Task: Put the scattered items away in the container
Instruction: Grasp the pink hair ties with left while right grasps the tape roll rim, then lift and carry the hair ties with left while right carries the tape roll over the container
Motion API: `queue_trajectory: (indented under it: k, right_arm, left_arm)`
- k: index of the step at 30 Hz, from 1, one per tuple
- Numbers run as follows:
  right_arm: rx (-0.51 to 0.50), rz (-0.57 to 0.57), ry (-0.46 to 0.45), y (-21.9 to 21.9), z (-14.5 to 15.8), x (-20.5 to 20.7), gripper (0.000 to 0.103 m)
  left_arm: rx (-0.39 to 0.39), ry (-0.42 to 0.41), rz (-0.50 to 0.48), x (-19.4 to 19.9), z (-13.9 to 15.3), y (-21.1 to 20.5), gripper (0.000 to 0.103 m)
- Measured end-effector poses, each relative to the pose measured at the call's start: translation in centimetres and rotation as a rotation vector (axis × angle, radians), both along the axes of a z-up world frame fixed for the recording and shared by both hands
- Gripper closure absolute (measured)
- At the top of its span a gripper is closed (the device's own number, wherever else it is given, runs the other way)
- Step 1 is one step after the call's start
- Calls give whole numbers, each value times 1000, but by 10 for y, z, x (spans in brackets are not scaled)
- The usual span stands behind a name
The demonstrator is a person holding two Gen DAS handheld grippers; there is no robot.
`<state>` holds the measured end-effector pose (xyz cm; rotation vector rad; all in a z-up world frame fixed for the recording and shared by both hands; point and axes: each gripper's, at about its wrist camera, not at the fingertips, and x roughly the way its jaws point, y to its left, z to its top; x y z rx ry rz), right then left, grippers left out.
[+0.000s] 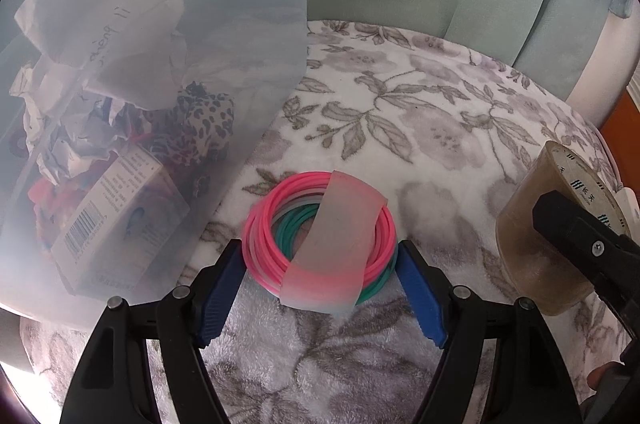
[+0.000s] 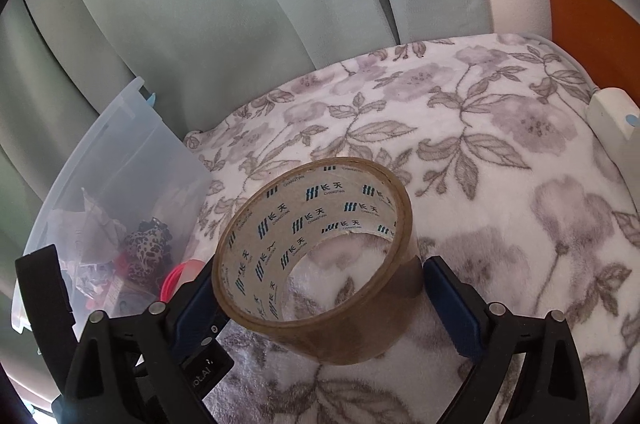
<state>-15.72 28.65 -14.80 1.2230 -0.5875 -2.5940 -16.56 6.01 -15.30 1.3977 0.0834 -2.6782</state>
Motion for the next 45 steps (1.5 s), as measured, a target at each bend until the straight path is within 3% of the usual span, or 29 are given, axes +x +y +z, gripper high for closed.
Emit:
queue_trajectory:
  k: [16, 31, 45]
  right_arm:
    - [-80, -79, -23, 31, -1, 29, 6]
    - [-82, -89, -6, 35, 11, 40, 6]
    - [-52, -99, 64, 29, 64, 76, 7]
  left_arm:
    - [-34, -12, -39, 12, -6, 20, 25]
    - [17, -26, -43, 14, -2, 5, 27]
    - [103, 46, -103, 47, 49, 17, 27]
